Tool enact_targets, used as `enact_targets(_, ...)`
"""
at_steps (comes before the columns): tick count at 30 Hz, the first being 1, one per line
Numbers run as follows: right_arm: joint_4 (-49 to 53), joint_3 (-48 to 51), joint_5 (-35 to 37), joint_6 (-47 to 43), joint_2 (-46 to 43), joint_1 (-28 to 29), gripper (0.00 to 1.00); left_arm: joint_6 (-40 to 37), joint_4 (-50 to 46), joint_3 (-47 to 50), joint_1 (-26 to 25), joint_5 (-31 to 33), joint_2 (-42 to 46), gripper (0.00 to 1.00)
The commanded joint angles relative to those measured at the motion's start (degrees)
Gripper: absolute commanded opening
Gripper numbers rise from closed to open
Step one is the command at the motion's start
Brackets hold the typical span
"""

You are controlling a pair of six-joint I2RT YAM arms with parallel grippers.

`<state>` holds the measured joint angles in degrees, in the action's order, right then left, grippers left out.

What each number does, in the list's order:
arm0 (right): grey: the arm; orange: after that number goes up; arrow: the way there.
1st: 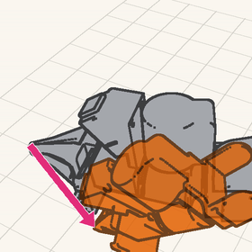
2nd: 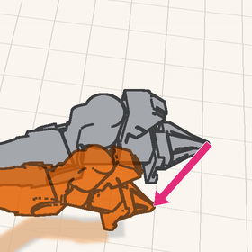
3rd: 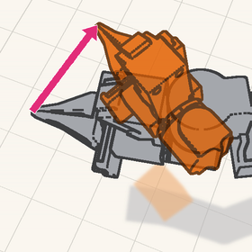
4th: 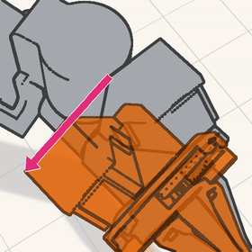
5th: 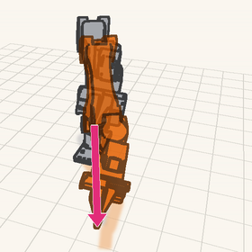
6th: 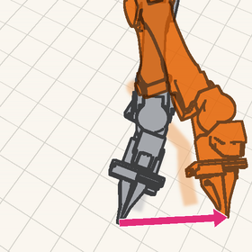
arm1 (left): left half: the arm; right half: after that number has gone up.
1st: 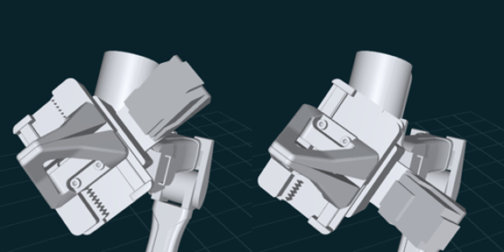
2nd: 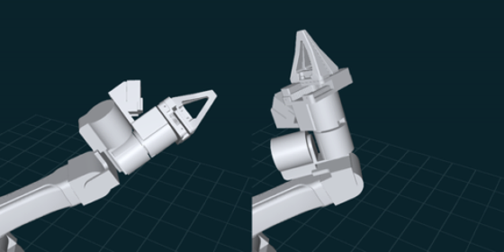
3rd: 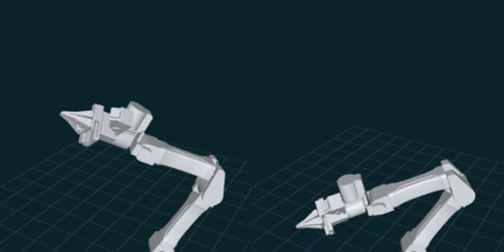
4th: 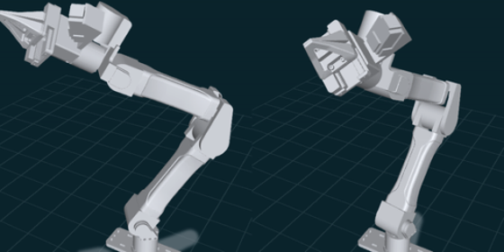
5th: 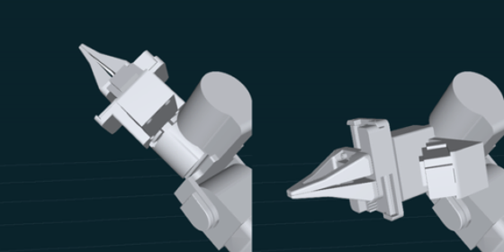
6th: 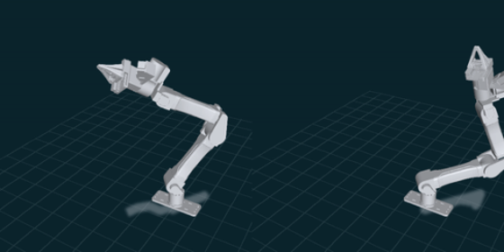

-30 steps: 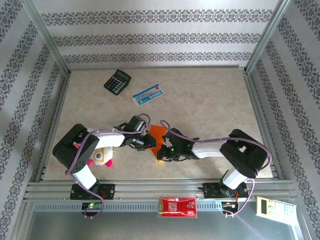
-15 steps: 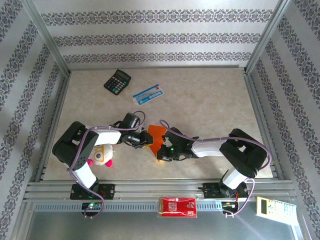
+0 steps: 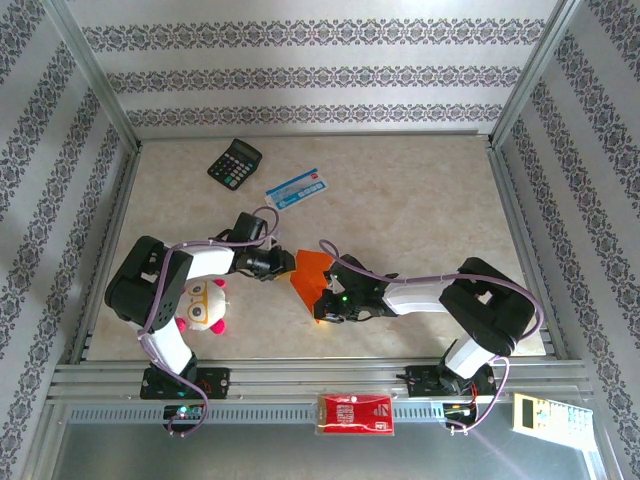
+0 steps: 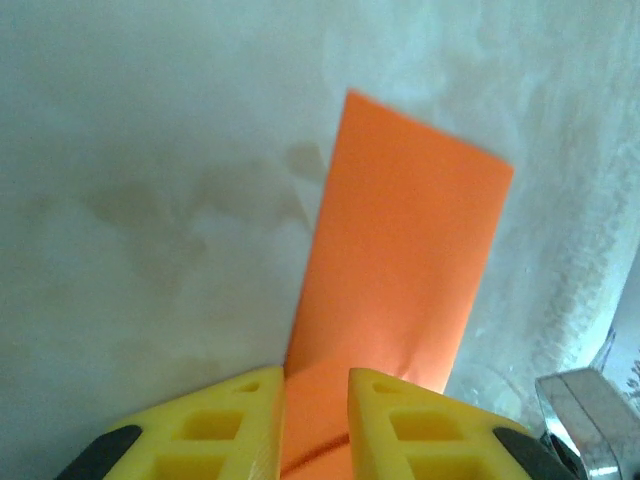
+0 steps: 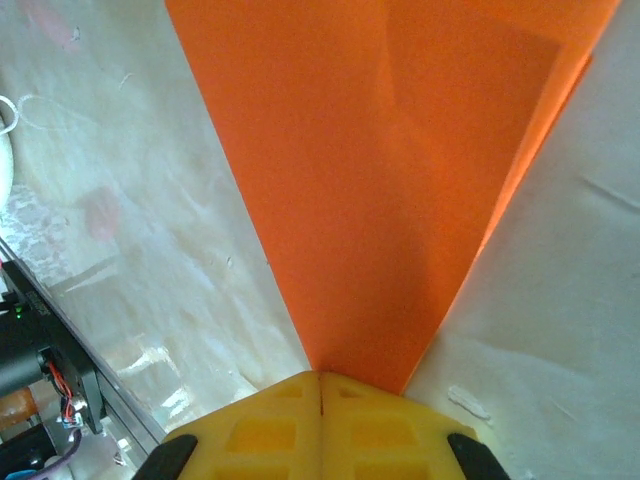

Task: Fold a paper plane with a square sheet of paper (pick it up from the middle)
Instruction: Third fold the triangle at the center of the table.

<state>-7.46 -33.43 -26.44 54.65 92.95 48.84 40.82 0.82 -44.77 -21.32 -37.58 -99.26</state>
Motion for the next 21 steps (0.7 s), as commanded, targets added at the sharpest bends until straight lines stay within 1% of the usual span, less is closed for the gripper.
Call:
enact_targets(1,20.79,6.25,8.57,-2.55,3.65,-1.10,0.00,-2.64,-3.49,-1.25,0.40,2.00,2.19,0.25)
enact_targets(4,21.80,5.81,8.08,-5.26,1.63,-1.03,0.00,-1.86,-4.32,-0.34,-0.31,0.69,6.37,0.26)
enact_targets(6,24.33,4.93,8.00,-7.95,-0.27,-1.03,0.00,-1.36,-4.85,1.08,-1.67,0.99,10.24,0.28)
enact_targets(8,27.99,3.11,7.41,-11.19,-1.83,-1.10,0.00,-0.25,-4.83,2.91,-3.69,1.75,14.42,0.30)
enact_targets(11,32.64,-0.70,6.73,-17.01,-4.51,-0.98,0.00,1.01,-3.79,4.86,-7.93,3.32,17.95,0.34)
enact_targets(14,36.92,-4.69,8.35,-22.40,-7.15,-1.64,0.00,2.16,-3.28,4.88,-10.42,2.48,17.14,0.35)
enact_targets(17,39.91,-7.44,9.00,-25.59,-9.93,-3.37,0.00,2.66,-3.06,4.40,-11.09,1.83,15.78,0.34)
enact_targets(19,39.19,-7.88,8.96,-25.72,-12.91,-4.23,0.02,1.14,-5.17,3.30,-10.55,2.17,14.99,0.35)
enact_targets(21,34.66,-7.33,6.64,-24.20,-15.51,-4.96,0.08,-1.25,-7.16,1.86,-9.48,2.46,14.56,0.36)
